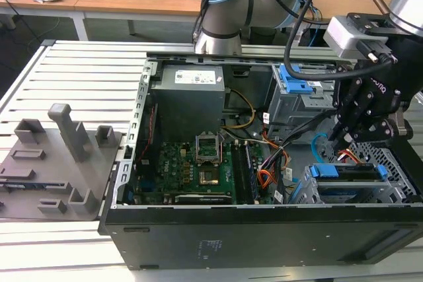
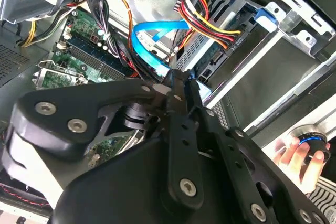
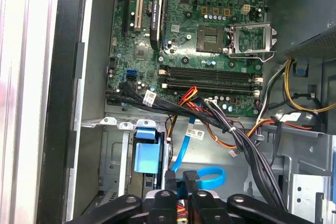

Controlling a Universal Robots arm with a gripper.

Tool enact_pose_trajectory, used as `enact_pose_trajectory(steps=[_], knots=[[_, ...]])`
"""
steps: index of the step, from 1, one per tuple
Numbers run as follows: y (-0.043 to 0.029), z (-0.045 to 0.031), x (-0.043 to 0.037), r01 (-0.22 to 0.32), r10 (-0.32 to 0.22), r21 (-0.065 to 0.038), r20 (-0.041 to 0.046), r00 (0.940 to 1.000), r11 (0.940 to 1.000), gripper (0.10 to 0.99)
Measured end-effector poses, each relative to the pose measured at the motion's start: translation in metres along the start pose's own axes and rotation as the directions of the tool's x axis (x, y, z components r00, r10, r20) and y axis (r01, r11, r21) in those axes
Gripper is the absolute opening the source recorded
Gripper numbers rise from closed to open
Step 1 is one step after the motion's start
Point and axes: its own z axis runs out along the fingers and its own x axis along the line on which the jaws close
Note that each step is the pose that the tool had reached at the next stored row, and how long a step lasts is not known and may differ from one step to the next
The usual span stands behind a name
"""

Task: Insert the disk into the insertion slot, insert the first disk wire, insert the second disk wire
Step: 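Insert the second disk wire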

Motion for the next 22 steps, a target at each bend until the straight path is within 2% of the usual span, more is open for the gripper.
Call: enact_pose_trajectory(steps=[8, 13, 18, 22], knots=[[0.0, 0.0001, 0.0002, 0.0, 0.0, 0.0, 0.0002, 1.0, 1.0, 0.161], [0.0004, 0.0, 0.0083, 0.0, 0.0, 0.0, 0.0, 1.0, 1.0, 0.161], [0.0008, 0.0001, 0.0196, 0.0, 0.0, 0.0, 0.0, 1.0, 1.0, 0.161], [0.001, 0.0004, 0.0231, -0.001, 0.001, 0.0, 0.0002, 1.0, 1.0, 0.161]])
